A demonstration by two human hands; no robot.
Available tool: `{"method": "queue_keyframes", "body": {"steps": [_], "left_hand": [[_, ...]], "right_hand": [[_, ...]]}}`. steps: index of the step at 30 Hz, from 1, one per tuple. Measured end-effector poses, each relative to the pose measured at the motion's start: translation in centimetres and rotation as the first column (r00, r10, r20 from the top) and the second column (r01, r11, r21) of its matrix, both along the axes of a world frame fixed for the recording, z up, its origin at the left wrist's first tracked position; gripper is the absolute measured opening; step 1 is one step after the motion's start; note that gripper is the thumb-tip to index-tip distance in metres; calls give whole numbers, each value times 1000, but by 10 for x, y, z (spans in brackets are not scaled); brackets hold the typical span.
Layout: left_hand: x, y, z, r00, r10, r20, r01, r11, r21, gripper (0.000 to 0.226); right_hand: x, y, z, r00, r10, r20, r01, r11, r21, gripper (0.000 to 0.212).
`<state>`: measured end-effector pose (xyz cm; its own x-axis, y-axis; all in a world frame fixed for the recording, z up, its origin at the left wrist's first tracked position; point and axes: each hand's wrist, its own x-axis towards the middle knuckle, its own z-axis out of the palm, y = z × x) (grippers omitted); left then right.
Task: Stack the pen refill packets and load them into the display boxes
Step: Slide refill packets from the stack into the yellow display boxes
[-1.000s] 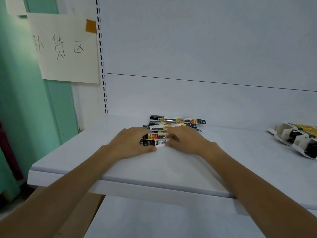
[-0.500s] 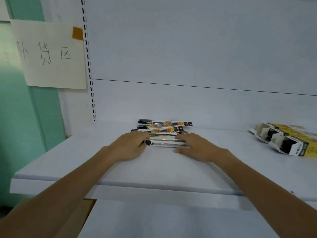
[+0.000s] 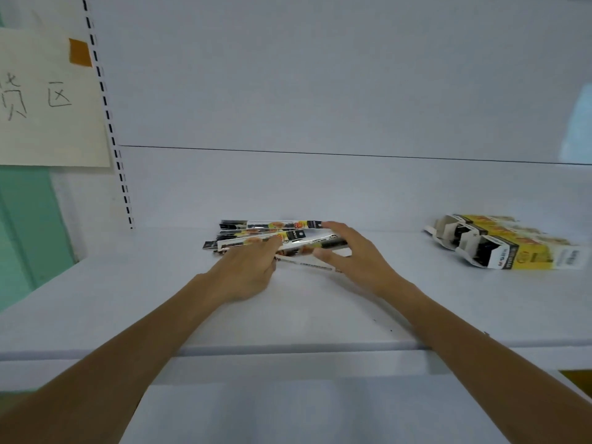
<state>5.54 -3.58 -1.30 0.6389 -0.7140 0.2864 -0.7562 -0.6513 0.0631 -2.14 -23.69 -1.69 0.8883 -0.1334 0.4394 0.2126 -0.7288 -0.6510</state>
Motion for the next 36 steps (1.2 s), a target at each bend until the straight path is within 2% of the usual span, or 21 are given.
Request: {"method": "queue_keyframes", "body": {"steps": [3, 4, 7, 9, 11, 15, 18, 21, 27, 30, 31, 33, 36], "left_hand": [[-8, -21, 3, 999, -45, 0, 45, 999, 18, 12], [-11, -28, 4, 998, -58, 1, 58, 998, 20, 9], [-23, -52, 7, 994, -106, -6, 106, 994, 29, 9], [-31, -71, 9, 991, -130, -35, 131, 991, 34, 14], [-39, -91, 10, 990, -139, 4, 139, 990, 37, 17], [-56, -141, 12, 983, -139, 122, 137, 990, 23, 22], [-60, -180, 11, 982, -128, 136, 131, 991, -13, 27], [-57, -213, 8, 987, -104, 123, 115, 989, -88, 27], [-62, -259, 2, 987, 16, 160, 2, 993, -114, 26], [-65, -271, -1, 969, 57, 242, -39, 996, -77, 28], [-64, -275, -2, 959, 66, 277, -52, 997, -59, 28], [-65, -283, -3, 922, 50, 384, -35, 998, -46, 26], [-64, -292, -6, 802, 62, 595, -3, 995, -101, 28]], "right_hand": [[-3, -5, 3, 995, -52, 89, 44, 995, 91, 31], [-3, -10, 4, 986, -108, 124, 96, 991, 94, 31], [-5, -32, 12, 943, -307, 131, 309, 951, -1, 60], [-7, -53, 17, 920, -363, 148, 370, 929, -20, 67], [-9, -76, 19, 918, -354, 179, 365, 930, -31, 66], [-19, -132, 22, 934, -284, 217, 326, 927, -188, 64], [-32, -180, 29, 936, -239, 257, 314, 899, -305, 72], [-54, -240, 32, 934, -200, 297, 318, 844, -432, 69], [-98, -363, 20, 923, -308, 230, 384, 721, -577, 70], [-114, -407, 10, 917, -348, 193, 386, 662, -642, 69], [-117, -416, 6, 921, -352, 164, 370, 666, -648, 69], [-122, -426, -2, 942, -321, 97, 316, 751, -580, 73], [-123, -431, -12, 971, -234, 54, 231, 851, -471, 79]]}}
